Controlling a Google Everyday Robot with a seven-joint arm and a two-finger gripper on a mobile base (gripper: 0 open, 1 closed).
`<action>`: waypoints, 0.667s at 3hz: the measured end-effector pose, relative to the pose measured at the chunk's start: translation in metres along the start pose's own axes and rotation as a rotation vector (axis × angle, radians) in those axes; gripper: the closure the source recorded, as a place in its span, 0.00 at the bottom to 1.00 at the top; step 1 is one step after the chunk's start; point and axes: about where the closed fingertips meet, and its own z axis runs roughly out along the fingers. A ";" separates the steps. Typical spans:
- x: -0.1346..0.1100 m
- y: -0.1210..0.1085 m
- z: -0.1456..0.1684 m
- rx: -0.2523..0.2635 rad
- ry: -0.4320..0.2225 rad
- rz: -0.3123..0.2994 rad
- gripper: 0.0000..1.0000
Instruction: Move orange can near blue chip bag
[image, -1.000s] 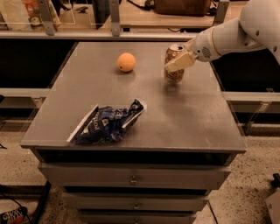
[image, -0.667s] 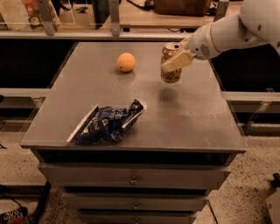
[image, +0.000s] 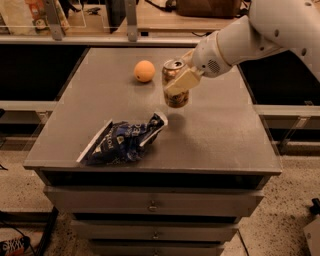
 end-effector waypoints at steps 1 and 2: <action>-0.010 0.027 0.021 -0.062 0.011 -0.043 0.66; -0.017 0.046 0.034 -0.124 -0.007 -0.062 0.48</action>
Offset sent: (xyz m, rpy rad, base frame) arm -0.0462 0.0654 -0.0202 0.0153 0.0612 0.2018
